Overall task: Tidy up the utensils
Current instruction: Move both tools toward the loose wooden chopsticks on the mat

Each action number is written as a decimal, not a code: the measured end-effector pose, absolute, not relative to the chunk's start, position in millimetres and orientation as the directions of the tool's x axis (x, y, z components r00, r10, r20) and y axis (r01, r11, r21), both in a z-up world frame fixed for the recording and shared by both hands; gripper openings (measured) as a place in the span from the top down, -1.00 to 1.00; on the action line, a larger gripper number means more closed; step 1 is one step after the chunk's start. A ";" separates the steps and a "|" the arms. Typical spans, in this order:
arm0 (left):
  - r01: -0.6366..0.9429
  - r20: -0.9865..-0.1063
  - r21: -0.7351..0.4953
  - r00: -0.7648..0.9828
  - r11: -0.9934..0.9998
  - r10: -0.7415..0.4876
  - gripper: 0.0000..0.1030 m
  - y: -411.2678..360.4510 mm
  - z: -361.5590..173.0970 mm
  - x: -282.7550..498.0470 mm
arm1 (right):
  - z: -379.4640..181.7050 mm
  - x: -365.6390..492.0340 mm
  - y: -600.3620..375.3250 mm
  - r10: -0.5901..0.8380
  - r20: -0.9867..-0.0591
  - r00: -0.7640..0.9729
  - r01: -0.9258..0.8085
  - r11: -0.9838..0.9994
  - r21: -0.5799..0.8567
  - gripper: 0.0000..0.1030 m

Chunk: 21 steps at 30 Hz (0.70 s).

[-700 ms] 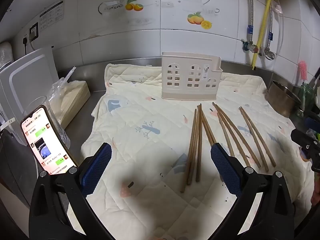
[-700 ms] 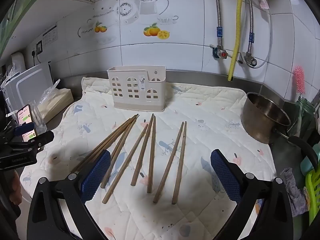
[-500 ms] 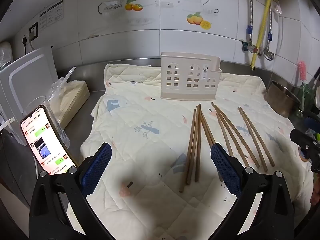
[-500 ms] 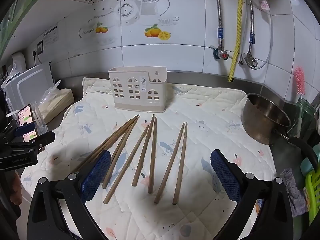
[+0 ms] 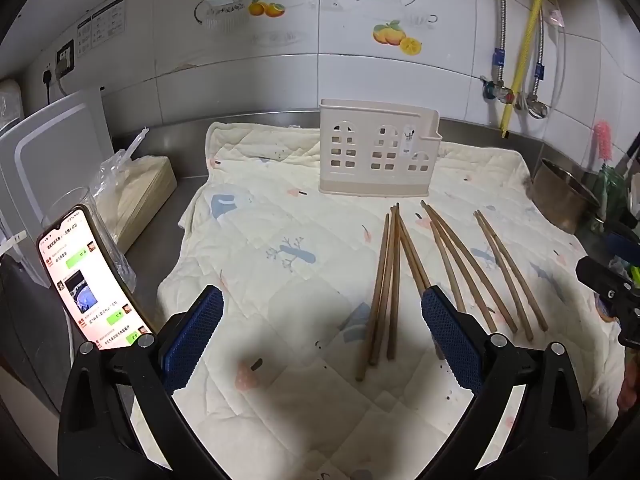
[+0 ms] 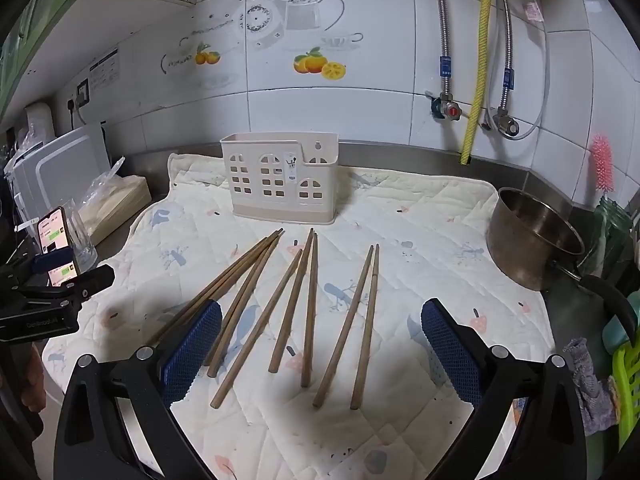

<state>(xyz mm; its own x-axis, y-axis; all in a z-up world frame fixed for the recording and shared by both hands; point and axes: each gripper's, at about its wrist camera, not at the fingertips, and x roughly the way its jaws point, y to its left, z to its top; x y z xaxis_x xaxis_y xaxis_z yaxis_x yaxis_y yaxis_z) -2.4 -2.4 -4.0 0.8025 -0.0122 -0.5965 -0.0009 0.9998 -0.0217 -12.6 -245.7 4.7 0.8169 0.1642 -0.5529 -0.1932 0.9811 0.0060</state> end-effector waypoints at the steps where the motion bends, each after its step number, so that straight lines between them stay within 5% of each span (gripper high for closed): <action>1: -0.001 -0.597 -0.020 0.802 1.000 -0.011 -0.90 -2.5 -3.9 -2.3 | 4.6 -12.4 -245.2 0.165 -0.554 0.816 -0.193 0.981 0.007 -0.88; 21: -0.022 -0.600 -0.033 0.800 0.999 -0.002 -0.90 4.1 -7.7 -0.7 | -4.7 -9.7 -245.9 0.169 -0.566 0.807 -0.194 0.981 0.017 -0.88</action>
<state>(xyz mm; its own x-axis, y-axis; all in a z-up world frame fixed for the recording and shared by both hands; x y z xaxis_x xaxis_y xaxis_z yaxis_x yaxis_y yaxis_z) -0.7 4.1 -7.7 0.7999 -0.0022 -0.6001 -0.0223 0.9992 -0.0334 -9.7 -245.9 -4.7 0.8065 0.1691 -0.5665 -0.1936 0.9809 0.0172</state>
